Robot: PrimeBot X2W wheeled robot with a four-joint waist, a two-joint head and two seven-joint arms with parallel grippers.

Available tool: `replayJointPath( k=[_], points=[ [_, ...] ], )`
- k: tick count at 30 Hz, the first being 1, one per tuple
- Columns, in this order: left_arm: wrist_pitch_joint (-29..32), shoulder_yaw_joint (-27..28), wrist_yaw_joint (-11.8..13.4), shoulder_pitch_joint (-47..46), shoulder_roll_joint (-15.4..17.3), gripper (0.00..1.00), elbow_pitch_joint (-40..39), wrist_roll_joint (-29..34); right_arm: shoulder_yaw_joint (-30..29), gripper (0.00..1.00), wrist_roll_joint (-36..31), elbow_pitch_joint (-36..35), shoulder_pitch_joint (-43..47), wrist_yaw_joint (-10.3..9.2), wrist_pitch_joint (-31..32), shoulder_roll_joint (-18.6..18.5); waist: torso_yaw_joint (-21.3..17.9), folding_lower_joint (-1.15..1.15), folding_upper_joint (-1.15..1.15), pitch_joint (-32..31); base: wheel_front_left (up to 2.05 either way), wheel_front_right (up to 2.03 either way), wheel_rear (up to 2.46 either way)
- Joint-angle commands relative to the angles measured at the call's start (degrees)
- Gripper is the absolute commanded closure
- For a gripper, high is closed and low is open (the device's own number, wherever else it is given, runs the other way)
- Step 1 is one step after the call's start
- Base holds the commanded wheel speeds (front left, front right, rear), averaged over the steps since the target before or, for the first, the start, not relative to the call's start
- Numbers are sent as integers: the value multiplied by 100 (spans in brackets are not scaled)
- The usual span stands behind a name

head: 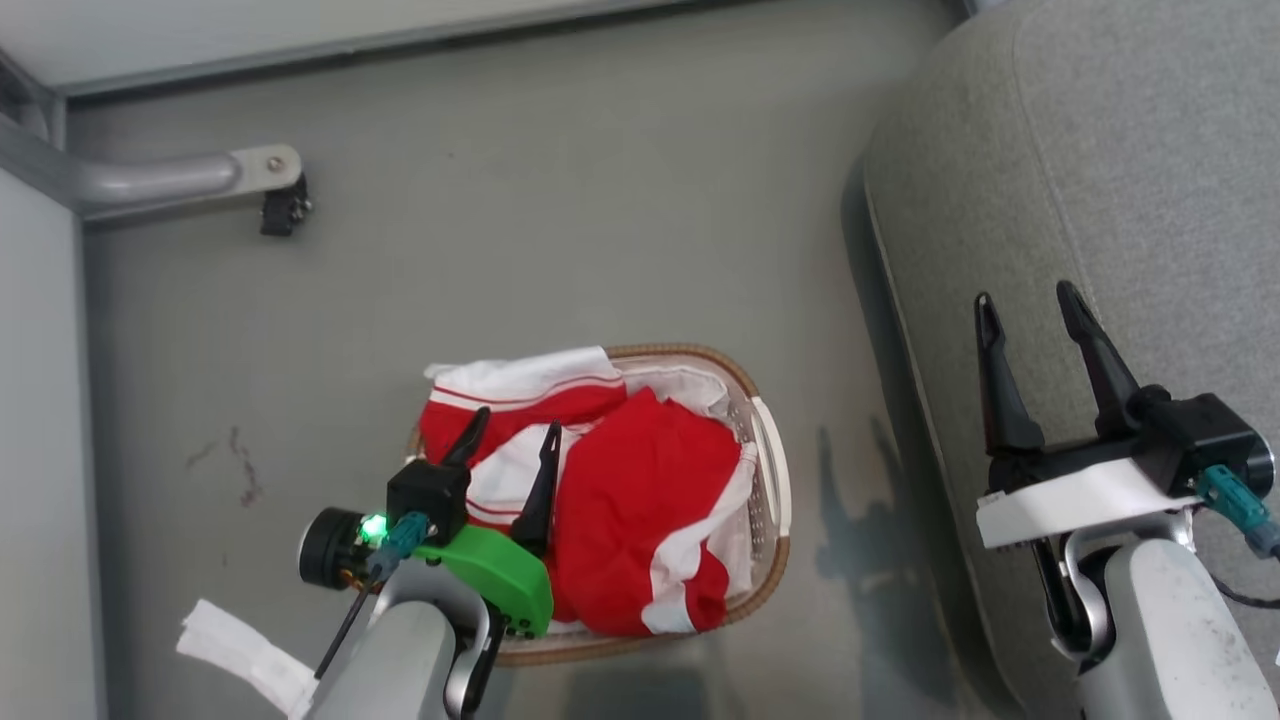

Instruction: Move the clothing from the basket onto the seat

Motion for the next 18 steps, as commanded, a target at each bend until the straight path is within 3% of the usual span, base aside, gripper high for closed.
replayJointPath(
  k=[1,11,18],
  points=[
    [-4,-37,-17,-235,38,0,167,82,35,0,65,-61,-149,-4,-28,-18,-431,0,0,865,0,0,0],
    [-5,-335,-87,-994,40,0,1513,256,217,0,442,-317,-464,-4,-28,-16,-912,0,0,1747,0,0,0],
    [-4,-251,-21,-1439,144,0,2111,379,338,0,646,-452,-583,-4,-28,-15,-1141,0,0,2146,0,0,0]
  ],
)
